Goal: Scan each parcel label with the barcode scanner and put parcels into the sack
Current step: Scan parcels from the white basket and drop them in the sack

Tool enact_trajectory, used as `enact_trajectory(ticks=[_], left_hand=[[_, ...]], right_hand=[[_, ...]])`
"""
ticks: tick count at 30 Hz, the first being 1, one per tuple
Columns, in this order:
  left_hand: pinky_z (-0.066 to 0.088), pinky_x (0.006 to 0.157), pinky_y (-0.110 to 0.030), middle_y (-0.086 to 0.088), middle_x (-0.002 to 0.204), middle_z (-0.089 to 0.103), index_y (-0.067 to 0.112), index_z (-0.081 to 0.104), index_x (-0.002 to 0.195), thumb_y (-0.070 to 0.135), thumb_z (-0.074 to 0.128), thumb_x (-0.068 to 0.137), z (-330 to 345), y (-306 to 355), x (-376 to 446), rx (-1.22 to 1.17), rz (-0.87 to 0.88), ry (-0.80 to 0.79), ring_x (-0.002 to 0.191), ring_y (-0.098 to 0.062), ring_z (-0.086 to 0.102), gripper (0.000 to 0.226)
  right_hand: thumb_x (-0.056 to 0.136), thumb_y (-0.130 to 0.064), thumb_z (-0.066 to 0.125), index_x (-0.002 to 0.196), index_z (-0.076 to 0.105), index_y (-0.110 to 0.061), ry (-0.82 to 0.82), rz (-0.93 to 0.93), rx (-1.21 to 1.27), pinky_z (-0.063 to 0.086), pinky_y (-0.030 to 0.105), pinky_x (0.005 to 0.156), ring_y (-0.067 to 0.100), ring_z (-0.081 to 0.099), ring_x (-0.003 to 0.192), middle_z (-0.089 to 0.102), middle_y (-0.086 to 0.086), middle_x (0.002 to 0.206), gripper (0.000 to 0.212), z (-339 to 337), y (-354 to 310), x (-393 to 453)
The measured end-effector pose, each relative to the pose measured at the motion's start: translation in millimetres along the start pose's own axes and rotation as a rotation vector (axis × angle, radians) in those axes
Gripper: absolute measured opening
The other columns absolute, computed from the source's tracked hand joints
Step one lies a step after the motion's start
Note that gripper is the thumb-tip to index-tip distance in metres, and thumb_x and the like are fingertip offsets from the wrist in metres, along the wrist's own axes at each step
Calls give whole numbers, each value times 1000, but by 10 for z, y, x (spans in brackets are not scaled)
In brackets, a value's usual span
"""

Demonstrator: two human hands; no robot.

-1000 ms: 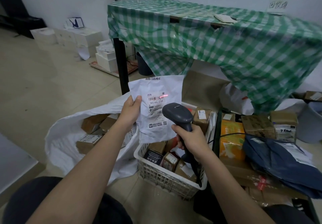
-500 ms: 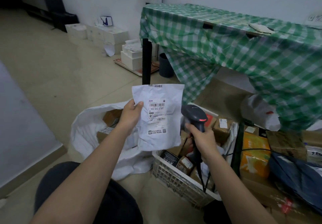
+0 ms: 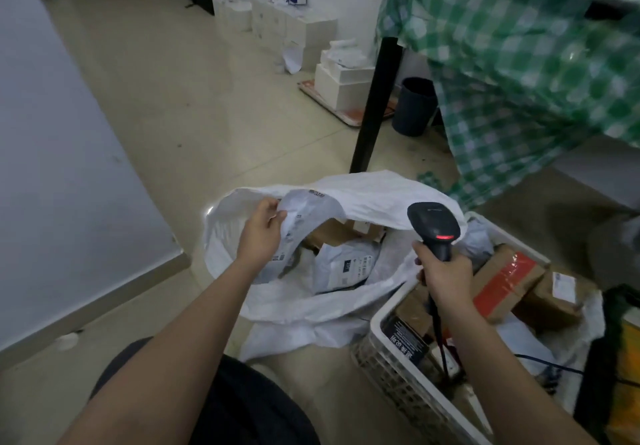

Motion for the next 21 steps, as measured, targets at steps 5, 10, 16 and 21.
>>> enact_trajectory(ticks=[5, 10, 16, 21], left_hand=[[45, 83, -38, 12, 91, 60, 16, 53, 106, 18, 49, 99, 669, -212, 288, -11, 77, -157, 90, -17, 59, 8], [42, 75, -33, 11, 84, 54, 13, 48, 111, 15, 50, 98, 1097, -352, 386, 2, 46, -187, 83, -17, 54, 13], [38, 69, -36, -9, 89, 61, 9, 60, 94, 14, 66, 88, 1195, -302, 495, 429, 310, 15, 86, -33, 52, 10], [35, 55, -28, -7, 91, 60, 8, 63, 94, 16, 61, 92, 1466, -171, 315, 437, 488, -143, 75, -26, 58, 9]], right_hand=[[76, -32, 80, 94, 56, -9, 213, -276, -376, 46, 39, 84, 31, 56, 103, 56, 18, 120, 38, 7, -94, 576], [74, -37, 80, 103, 53, -8, 226, -234, -612, 47, 47, 83, 40, 53, 107, 56, 15, 116, 49, 26, 16, 1133], [80, -20, 69, 112, 52, -7, 291, -151, -716, 45, 46, 83, 45, 57, 104, 64, 24, 109, 39, -133, 184, 1414], [85, -20, 65, 114, 54, -8, 182, -175, -646, 42, 36, 76, 38, 61, 97, 66, 17, 103, 34, -55, 198, 1407]])
Point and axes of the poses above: each hand's wrist, its own x-axis towards the middle knuckle, its own z-axis out of the palm, y = z × x, the point moved 6 cm from there along x, towards the middle knuckle
